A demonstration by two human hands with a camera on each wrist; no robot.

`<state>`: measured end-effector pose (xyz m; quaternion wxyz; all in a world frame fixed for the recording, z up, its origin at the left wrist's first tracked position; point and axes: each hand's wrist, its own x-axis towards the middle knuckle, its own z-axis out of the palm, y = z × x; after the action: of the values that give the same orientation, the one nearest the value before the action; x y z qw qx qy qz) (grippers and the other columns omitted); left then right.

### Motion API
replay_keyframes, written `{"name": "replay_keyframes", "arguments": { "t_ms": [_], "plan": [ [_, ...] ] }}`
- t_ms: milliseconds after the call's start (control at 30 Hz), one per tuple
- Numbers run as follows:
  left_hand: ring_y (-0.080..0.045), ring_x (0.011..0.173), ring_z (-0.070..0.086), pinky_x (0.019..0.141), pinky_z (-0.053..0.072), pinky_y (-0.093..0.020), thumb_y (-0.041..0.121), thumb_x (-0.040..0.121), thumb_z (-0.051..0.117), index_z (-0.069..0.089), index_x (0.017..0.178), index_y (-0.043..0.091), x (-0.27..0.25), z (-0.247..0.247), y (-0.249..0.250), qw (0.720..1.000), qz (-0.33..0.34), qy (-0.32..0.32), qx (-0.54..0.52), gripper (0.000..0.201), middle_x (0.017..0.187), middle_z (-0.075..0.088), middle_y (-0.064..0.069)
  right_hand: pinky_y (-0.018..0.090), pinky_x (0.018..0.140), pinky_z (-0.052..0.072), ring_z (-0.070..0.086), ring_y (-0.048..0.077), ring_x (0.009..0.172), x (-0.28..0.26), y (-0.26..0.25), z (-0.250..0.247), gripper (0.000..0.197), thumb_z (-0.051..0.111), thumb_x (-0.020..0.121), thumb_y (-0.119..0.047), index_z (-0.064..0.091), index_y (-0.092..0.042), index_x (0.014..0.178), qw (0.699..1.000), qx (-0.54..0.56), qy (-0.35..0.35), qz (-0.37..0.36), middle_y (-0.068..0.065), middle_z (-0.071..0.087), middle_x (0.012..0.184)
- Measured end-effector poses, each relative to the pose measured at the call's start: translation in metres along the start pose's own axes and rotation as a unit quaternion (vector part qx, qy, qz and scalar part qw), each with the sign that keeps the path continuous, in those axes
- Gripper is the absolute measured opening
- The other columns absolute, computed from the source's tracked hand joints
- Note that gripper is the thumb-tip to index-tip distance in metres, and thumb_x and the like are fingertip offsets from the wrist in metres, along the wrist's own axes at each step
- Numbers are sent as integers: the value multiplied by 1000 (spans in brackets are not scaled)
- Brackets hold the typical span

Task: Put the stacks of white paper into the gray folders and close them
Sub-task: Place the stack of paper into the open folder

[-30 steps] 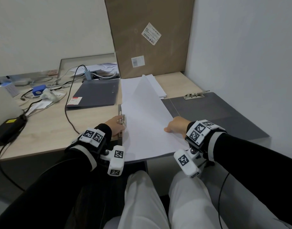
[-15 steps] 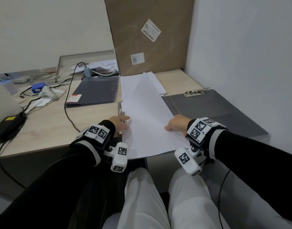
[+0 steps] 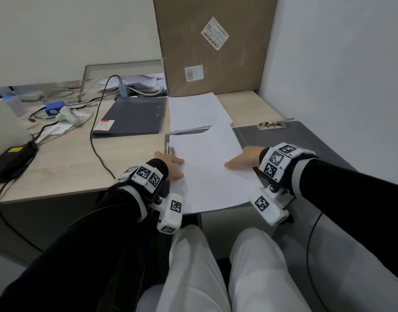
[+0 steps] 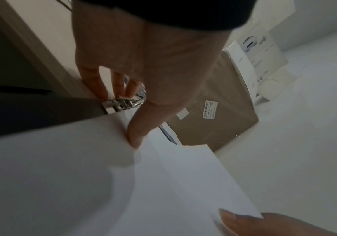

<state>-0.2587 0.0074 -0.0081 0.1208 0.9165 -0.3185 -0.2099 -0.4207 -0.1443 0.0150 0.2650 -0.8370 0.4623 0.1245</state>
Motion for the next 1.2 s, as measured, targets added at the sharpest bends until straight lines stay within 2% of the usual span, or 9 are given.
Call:
{"name": "replay_keyframes", "arguments": {
  "t_ms": [133,233,333,633,767,900,967,1067,1200],
  "plan": [
    [-30,123,49,108,41,-36,30,86,61,50,135,34,1,1,1,1000,-5,4,7,50,141,27,-10,43,113,29,31,33,140,16,8,-6,102,57,73,-69,22,-10,147,994,-62,90,-13,12,34,150],
    [-30,122,48,107,42,-36,32,85,61,50,134,37,1,0,0,1000,-7,5,17,50,139,29,-9,48,121,1,-6,30,149,19,-2,-6,103,51,74,-74,9,-23,153,992,-93,29,-85,3,7,161],
    [-31,125,46,109,40,-37,33,83,63,51,132,38,4,0,-1,1000,-9,-1,13,51,139,29,-9,50,117,-7,-26,28,145,19,-21,-4,98,49,79,-71,-3,-32,152,986,-114,-22,-122,-2,-14,161],
    [-31,131,38,111,36,-40,38,83,61,42,137,42,8,-1,-6,1000,1,-16,25,57,141,29,-9,55,116,-7,-18,33,146,51,-51,33,105,37,70,-85,-14,-38,149,966,-216,-34,-139,-3,-21,159],
    [-29,129,46,104,43,-34,27,84,64,32,145,28,14,-8,-10,994,21,-19,-104,69,148,37,-9,55,115,-8,-20,33,146,55,-49,33,105,37,70,-85,-15,-39,149,965,-216,-45,-140,-4,-22,159],
    [-25,110,55,84,46,-30,16,90,55,56,106,19,20,-21,-3,975,-5,29,-219,16,111,60,-9,55,115,-9,-21,32,146,55,-48,32,105,38,70,-85,-15,-40,148,968,-204,-50,-139,-5,-23,159],
    [-30,118,53,92,44,-32,20,91,53,52,126,3,25,-22,-2,972,-32,35,-230,39,123,58,-13,55,115,-9,-21,32,146,56,-48,33,105,38,69,-85,-14,-40,148,968,-203,-50,-139,-5,-22,159],
    [-26,93,54,69,45,-27,24,90,52,60,98,7,33,-23,-3,963,-33,43,-264,21,80,58,-4,56,115,-9,-21,32,146,57,-48,33,105,38,69,-85,-14,-40,148,969,-200,-47,-140,-5,-22,159],
    [-16,93,60,77,49,-17,32,91,53,69,102,12,35,-25,-11,931,-11,101,-351,27,92,64,1,56,116,-8,-21,33,146,56,-49,33,106,38,69,-86,-15,-40,148,969,-200,-47,-139,-4,-22,159]
  ]
}}
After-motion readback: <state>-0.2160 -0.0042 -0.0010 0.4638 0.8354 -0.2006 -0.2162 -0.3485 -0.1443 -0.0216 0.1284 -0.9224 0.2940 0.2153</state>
